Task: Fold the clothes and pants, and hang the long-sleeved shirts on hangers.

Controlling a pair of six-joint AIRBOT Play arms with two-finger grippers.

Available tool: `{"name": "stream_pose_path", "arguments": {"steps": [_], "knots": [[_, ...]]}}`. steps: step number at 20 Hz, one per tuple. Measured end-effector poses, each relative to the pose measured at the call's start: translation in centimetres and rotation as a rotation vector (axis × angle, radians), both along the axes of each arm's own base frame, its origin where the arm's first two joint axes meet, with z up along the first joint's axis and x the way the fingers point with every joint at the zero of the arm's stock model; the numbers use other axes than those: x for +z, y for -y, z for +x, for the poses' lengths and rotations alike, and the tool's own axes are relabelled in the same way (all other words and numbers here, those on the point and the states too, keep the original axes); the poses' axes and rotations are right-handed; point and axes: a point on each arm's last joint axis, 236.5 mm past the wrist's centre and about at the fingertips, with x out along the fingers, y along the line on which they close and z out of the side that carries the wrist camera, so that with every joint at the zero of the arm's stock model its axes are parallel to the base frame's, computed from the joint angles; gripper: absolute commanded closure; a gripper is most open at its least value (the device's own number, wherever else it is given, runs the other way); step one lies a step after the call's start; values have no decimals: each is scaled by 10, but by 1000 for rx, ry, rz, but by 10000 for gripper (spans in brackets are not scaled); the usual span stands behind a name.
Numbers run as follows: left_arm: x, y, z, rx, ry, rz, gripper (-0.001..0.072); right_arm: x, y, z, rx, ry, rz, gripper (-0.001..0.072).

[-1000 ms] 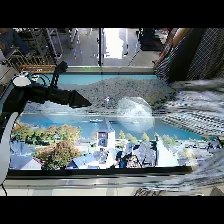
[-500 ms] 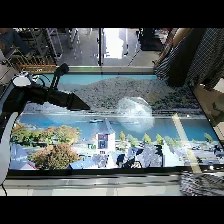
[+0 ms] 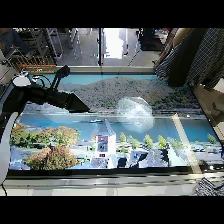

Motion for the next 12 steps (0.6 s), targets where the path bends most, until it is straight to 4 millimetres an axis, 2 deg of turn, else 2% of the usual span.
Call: {"name": "stream_pose_path", "arguments": {"steps": [1,2,4,6,9,12], "knots": [[0,0,0,1,-6,1,200,1,-1,-2,-4,1,-1,450],[0,0,0,1,-9,2,200,2,-3,-4,-7,2,-4,83],[0,0,0,3,-13,3,200,2,-7,-3,0,13,-3,23],[0,0,0,3,-16,4,200,5,-13,1,22,38,-6,22],[0,0,-1,2,-19,4,199,22,-35,6,61,72,-48,22],[0,-1,-2,-7,-4,3,200,41,-60,32,189,168,-105,23]]}}
